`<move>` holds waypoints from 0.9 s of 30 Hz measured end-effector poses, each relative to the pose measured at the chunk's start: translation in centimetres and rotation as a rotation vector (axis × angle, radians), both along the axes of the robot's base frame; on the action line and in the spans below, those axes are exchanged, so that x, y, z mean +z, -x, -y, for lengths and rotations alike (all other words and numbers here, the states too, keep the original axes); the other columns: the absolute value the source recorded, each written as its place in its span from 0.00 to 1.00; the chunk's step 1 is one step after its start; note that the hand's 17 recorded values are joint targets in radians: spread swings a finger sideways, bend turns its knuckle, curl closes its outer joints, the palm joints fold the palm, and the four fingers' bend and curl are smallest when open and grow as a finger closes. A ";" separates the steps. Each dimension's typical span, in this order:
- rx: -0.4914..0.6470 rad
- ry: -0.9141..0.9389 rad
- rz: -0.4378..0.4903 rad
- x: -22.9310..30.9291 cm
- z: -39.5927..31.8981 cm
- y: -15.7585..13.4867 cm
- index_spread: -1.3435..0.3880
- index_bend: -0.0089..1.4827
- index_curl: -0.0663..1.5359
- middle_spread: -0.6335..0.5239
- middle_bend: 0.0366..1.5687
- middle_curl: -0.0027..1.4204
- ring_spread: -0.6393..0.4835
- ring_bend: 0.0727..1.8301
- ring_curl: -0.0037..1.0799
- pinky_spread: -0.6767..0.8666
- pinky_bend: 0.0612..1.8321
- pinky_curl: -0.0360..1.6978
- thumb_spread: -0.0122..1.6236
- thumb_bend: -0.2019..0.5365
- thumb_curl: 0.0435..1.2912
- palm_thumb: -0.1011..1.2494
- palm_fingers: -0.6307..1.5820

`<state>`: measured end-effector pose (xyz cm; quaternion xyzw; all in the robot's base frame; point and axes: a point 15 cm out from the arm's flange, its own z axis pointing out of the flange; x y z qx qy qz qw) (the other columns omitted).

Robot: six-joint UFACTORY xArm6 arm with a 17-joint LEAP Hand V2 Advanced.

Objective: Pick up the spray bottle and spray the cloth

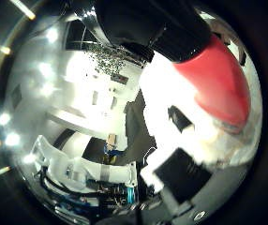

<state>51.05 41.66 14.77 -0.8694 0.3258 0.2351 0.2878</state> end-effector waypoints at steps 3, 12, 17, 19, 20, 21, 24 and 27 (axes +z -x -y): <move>0.031 0.029 -0.015 -0.5 -0.1 1.0 0.58 0.18 0.34 0.56 0.25 0.25 0.66 0.31 0.27 0.64 0.27 0.40 0.63 0.22 0.33 0.56 0.25; 0.024 0.049 -0.013 -0.5 1.0 0.5 0.61 0.11 0.26 0.64 0.12 0.22 0.74 0.19 0.21 0.71 0.19 0.28 0.63 0.23 0.25 0.54 0.29; 0.006 0.063 0.003 -0.1 2.6 -1.0 0.61 0.11 0.24 0.65 0.10 0.22 0.75 0.17 0.21 0.70 0.19 0.25 0.62 0.24 0.24 0.53 0.30; -0.003 0.063 0.002 0.2 3.2 -1.4 0.61 0.11 0.23 0.65 0.10 0.22 0.75 0.16 0.21 0.70 0.19 0.25 0.62 0.24 0.23 0.53 0.30; -0.004 0.061 0.004 0.5 3.3 -1.5 0.61 0.11 0.23 0.65 0.10 0.22 0.75 0.16 0.21 0.70 0.19 0.24 0.62 0.24 0.23 0.53 0.30; -0.006 0.059 0.008 0.9 3.5 -1.6 0.61 0.11 0.23 0.66 0.10 0.22 0.75 0.16 0.22 0.70 0.19 0.24 0.62 0.24 0.23 0.53 0.30; -0.020 0.053 0.026 2.1 4.3 -2.4 0.61 0.11 0.22 0.66 0.10 0.22 0.75 0.16 0.22 0.70 0.20 0.23 0.63 0.24 0.23 0.53 0.30; -0.032 0.061 0.057 3.5 5.8 -3.4 0.62 0.12 0.22 0.66 0.10 0.22 0.75 0.15 0.22 0.70 0.20 0.23 0.63 0.24 0.22 0.53 0.30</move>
